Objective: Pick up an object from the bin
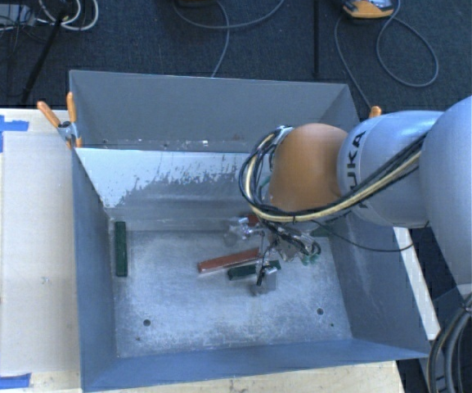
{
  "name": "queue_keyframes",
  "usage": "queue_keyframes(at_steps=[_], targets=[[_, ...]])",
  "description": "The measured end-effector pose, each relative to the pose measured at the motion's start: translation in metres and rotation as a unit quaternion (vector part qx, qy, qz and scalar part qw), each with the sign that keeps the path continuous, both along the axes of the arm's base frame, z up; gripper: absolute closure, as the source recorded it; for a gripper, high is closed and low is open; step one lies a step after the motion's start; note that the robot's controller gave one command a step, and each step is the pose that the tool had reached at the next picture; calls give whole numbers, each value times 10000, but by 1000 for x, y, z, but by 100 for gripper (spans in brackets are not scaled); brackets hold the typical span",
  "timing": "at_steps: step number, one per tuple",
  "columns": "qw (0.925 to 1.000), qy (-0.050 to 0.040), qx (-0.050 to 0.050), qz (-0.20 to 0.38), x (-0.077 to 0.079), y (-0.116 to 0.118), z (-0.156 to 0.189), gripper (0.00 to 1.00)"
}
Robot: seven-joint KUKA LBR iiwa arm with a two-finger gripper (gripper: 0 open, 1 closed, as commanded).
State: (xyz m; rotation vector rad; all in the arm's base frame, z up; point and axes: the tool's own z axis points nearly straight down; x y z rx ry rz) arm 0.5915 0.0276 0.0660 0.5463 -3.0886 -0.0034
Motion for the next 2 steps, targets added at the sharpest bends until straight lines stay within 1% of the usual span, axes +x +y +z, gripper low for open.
queue_keyframes(at_steps=[1, 2], targets=[[10000, -26, -4, 1, 2, -1, 4, 100], [9998, -70, -4, 196, 3, 1, 148, 100]])
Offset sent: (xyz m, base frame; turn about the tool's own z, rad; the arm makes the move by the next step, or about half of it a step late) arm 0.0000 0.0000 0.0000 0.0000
